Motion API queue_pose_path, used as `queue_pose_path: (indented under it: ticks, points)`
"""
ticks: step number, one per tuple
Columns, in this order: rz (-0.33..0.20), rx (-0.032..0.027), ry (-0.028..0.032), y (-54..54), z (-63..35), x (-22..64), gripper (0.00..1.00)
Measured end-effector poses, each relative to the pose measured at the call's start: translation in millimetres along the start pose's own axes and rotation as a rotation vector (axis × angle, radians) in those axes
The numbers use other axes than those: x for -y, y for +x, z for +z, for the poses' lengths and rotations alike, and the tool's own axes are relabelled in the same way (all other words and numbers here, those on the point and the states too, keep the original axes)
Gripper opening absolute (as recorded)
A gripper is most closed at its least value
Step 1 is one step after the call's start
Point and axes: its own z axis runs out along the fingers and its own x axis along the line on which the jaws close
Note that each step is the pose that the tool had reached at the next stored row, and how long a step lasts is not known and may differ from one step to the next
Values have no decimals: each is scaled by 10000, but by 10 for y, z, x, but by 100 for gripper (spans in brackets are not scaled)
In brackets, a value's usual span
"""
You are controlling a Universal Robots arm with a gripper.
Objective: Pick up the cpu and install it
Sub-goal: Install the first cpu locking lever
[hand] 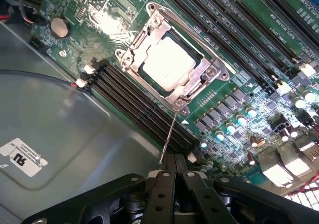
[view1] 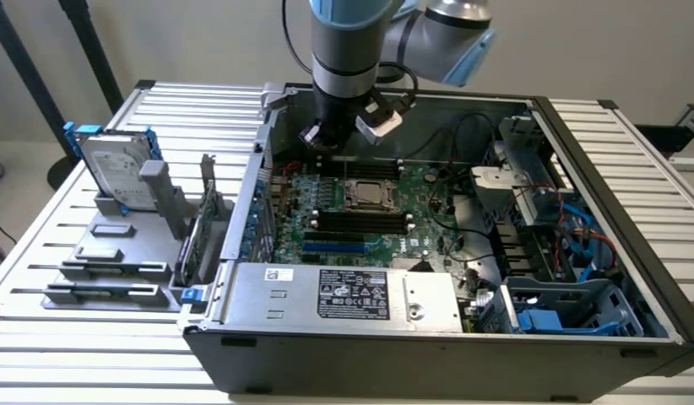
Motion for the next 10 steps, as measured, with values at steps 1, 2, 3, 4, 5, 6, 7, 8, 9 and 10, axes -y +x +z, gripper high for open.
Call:
queue_pose_path:
  ticks: [1, 2, 3, 4, 5, 6, 7, 8, 9, 10]
  points:
    - [7, -53, -63, 0, 3, -1, 11]
    - [21, -91, -134, -1, 6, -2, 11]
    - [38, -120, -209, -2, 9, -3, 11]
    - [53, -140, -270, -3, 13, -5, 11]
    - [68, -156, -325, -4, 18, -7, 11]
    - [83, -172, -373, -4, 23, -9, 11]
    - [97, -186, -416, -3, 28, -13, 11]
    - [112, -200, -453, 0, 32, -17, 11]
    - [130, -212, -489, 3, 38, -22, 11]
    - [152, -224, -526, 7, 44, -28, 11]
